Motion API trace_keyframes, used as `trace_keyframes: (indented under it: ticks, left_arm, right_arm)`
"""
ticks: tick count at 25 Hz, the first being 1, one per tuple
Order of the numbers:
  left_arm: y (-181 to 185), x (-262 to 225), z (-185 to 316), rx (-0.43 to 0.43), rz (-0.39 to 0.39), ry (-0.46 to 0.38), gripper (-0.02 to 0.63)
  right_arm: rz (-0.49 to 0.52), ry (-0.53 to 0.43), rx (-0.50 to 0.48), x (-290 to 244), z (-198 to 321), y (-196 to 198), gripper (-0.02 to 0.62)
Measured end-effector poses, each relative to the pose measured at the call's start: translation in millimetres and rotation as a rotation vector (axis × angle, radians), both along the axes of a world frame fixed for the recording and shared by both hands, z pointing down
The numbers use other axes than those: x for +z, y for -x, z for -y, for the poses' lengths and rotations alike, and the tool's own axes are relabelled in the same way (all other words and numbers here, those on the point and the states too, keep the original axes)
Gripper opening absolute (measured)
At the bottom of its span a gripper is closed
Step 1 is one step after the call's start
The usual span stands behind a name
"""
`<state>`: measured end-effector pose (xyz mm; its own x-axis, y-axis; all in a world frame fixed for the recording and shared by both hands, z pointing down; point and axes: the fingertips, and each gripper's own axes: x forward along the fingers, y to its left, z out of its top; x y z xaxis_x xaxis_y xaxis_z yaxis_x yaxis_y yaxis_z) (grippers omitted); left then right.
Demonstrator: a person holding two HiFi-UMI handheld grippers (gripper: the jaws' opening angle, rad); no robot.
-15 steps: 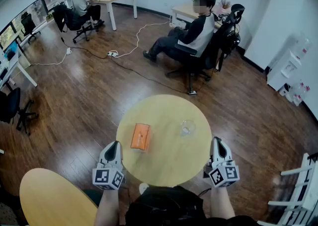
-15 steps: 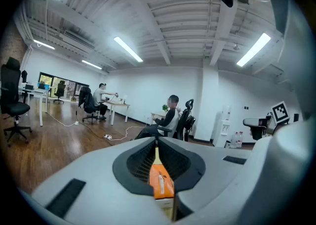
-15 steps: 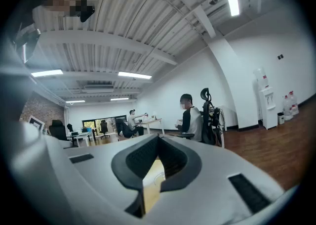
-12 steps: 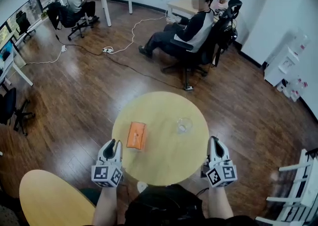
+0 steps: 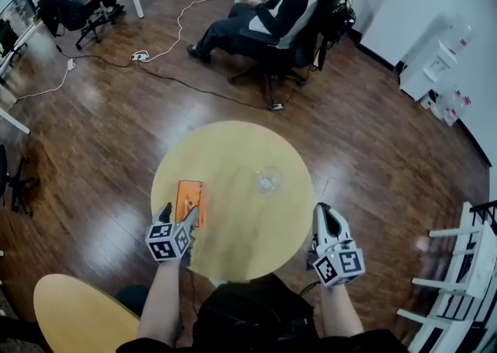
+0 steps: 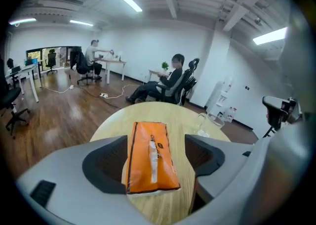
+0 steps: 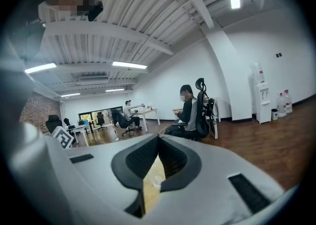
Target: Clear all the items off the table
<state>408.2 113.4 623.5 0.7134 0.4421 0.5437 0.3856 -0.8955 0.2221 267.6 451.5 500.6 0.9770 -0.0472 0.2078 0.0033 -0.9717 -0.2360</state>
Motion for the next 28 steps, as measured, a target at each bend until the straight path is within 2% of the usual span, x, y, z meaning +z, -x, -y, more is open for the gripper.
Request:
trace_keyframes:
  ticks: [3, 10, 14, 18, 22, 28]
  left_arm:
    - [-11.0, 34.8, -2.2, -0.029, 0.092, -0.058, 0.426]
    - [-23.9, 67.7, -12.0, 0.010, 0.189, -0.146, 0.445]
    - [-26.6, 72.5, -13.7, -0.010, 0.186, -0.138, 0.446]
    - [-31.0, 78.7, -21.4, -0.005, 0.177, -0.160, 0.445]
    - [-26.0, 86.4, -16.7, 0.002, 0.193, -0.124, 0.442]
    - [-23.7, 84.1, -10.1, -0.014, 0.172, -0.072, 0.423]
  right_arm:
    - [0.023, -0.003, -0.006, 10.2, -5.8, -1.2, 0.003]
    - [0.066, 0.003, 0.008, 18.4, -19.8, -7.1, 0.003]
    - [0.102, 0.024, 0.007, 21.8, -26.0, -10.0, 0.003]
    - [0.153, 0.074, -0.034, 31.6, -31.7, -26.7, 0.003]
    - [0.148, 0.090, -0.061, 27.7, -23.4, -32.5, 0.005]
    - [0.124, 0.156, -0.137, 14.8, -13.0, -49.5, 0.004]
